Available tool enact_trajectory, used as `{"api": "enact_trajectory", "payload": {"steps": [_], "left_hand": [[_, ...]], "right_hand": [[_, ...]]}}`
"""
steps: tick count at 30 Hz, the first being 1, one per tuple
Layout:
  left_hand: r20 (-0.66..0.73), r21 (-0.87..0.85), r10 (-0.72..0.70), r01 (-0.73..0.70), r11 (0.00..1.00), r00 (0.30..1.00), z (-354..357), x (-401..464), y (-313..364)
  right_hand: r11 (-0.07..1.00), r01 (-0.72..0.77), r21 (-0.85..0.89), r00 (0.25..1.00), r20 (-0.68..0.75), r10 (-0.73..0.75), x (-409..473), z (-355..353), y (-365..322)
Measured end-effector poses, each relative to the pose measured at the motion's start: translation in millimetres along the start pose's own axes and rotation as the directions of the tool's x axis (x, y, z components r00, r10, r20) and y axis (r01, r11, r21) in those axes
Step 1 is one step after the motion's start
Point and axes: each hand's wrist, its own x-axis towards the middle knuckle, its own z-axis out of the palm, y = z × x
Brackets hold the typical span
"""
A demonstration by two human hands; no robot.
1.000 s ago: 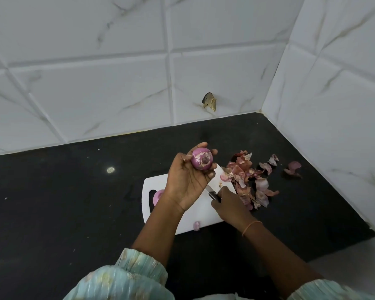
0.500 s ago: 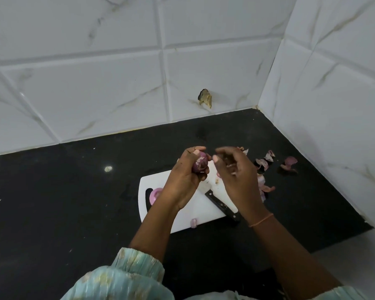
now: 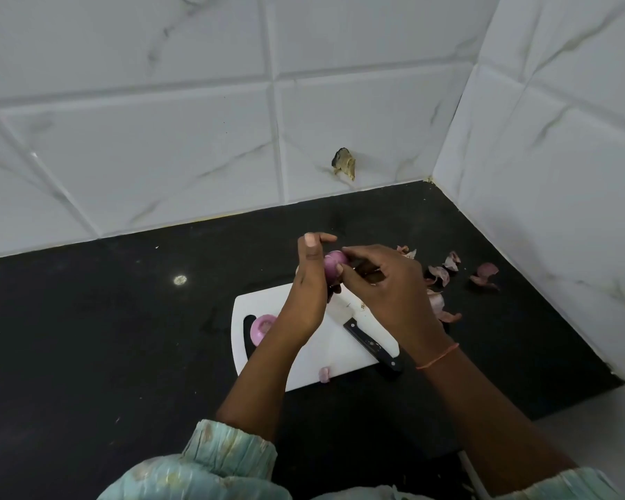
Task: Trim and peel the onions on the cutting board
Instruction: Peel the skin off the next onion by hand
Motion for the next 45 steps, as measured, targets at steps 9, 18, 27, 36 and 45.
{"api": "enact_trajectory", "payload": {"steps": [9,18,27,36,45], "left_hand": [[0.017,0.039,0.084,-0.085,0.996,0.996,3.2,-2.8,0.0],[-0.012,0.036,0.153,-0.153,0.988,0.988,3.6,-1.7,0.4],[-0.019,0.109,0.263,-0.259,0.960,0.965,6.7,-8.2,0.6],[0.119,0.176,0.295,-0.313,0.933,0.948,-0.3,-7.1,-2.6],[0.100,0.021,0.184,-0.187,0.982,0.978,-9.5,-3.5,0.0]], "right_hand": [[0.996,0.079,-0.050,0.993,-0.080,-0.083,-1.9,0.1,7.8],[0.995,0.084,0.048,0.996,-0.026,-0.083,-1.8,-2.2,2.0],[0.992,0.123,-0.025,0.989,-0.082,-0.124,-12.6,1.6,0.3],[0.982,0.129,-0.139,0.982,-0.118,-0.146,-13.8,1.3,6.1],[0.991,0.132,-0.023,0.991,-0.028,-0.133,-11.1,-0.4,1.5]]}}
